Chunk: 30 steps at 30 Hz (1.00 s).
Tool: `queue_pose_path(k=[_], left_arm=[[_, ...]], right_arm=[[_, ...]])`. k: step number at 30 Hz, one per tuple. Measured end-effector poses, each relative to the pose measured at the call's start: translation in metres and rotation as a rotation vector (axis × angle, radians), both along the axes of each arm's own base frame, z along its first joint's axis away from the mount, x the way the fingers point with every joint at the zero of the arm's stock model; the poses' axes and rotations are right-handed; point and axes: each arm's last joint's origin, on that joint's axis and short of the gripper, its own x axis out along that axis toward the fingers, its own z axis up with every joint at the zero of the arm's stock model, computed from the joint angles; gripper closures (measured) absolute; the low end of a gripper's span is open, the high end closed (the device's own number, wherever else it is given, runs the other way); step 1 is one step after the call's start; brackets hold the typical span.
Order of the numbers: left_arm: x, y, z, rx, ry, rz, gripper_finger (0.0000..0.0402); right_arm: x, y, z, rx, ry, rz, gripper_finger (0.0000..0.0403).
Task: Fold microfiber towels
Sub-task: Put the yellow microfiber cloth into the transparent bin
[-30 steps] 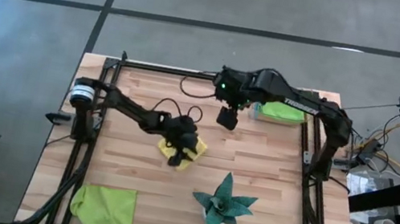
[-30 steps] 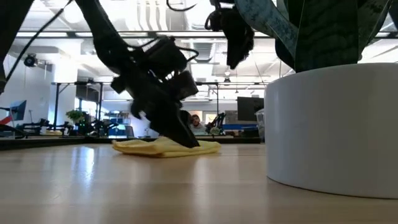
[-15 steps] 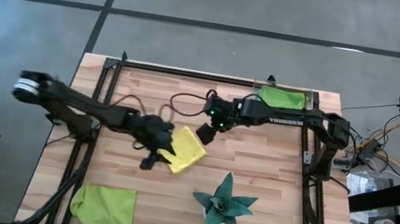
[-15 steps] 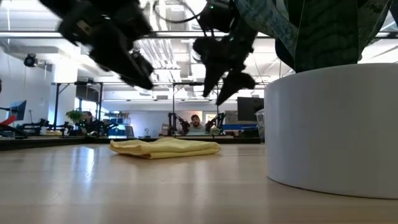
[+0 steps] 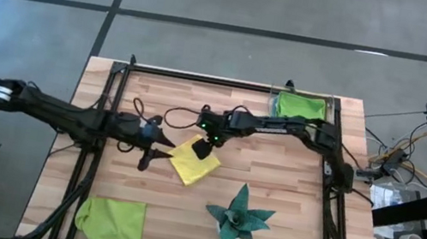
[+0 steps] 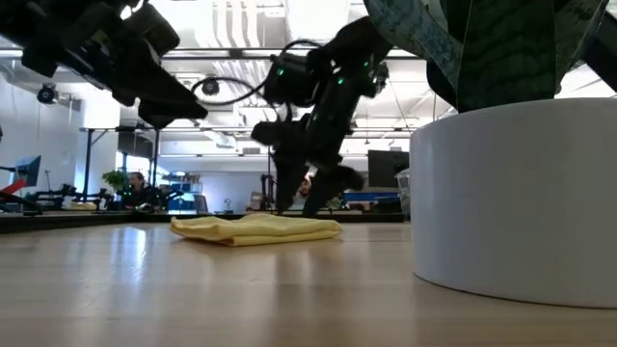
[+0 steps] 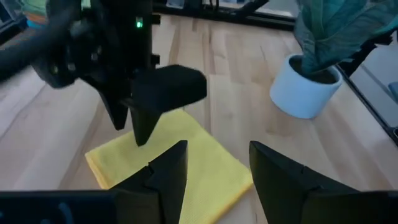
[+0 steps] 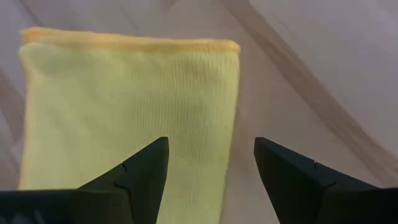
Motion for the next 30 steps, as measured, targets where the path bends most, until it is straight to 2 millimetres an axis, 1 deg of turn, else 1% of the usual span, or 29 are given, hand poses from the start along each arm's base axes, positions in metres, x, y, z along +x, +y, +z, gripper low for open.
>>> queue_pose_path(k=[3, 6, 7, 14, 16, 18, 21, 23, 29, 30], left_arm=[[-0.005, 0.0, -0.001, 0.004, -0.012, -0.002, 0.0245], [-0.008, 0.0, -0.007, 0.005, 0.006, -0.002, 0.0245], [-0.008, 0.0, -0.008, 0.006, 0.007, -0.002, 0.0245], [-0.006, 0.0, -0.012, 0.042, 0.027, -0.012, 0.0245], [-0.005, 0.0, -0.012, 0.052, 0.023, -0.015, 0.0245], [-0.003, 0.0, -0.011, 0.053, 0.007, -0.015, 0.0245], [-0.001, 0.0, -0.01, 0.053, -0.011, -0.014, 0.0245], [-0.001, 0.0, -0.01, 0.053, -0.01, -0.014, 0.0245], [-0.001, 0.0, -0.009, 0.054, -0.012, -0.013, 0.0245], [-0.001, 0.0, -0.009, 0.054, -0.012, -0.013, 0.0245]], right_arm=[[0.007, 0.001, -0.01, 0.005, 0.043, 0.008, 0.0168], [0.01, 0.004, -0.011, 0.026, 0.08, 0.019, 0.0173], [0.011, 0.005, -0.008, 0.031, 0.088, 0.021, 0.0175], [0.009, 0.011, -0.003, 0.047, 0.127, 0.015, 0.0189], [0.01, 0.011, -0.004, 0.048, 0.126, 0.006, 0.0196], [0.011, 0.011, -0.011, 0.049, 0.127, 0.0, 0.0209], [0.011, 0.011, -0.011, 0.047, 0.124, -0.006, 0.0236], [0.011, 0.011, -0.011, 0.043, 0.125, -0.001, 0.0263], [0.011, 0.01, -0.01, 0.034, 0.119, 0.032, 0.0371], [0.011, 0.011, -0.01, 0.032, 0.117, 0.04, 0.0382]])
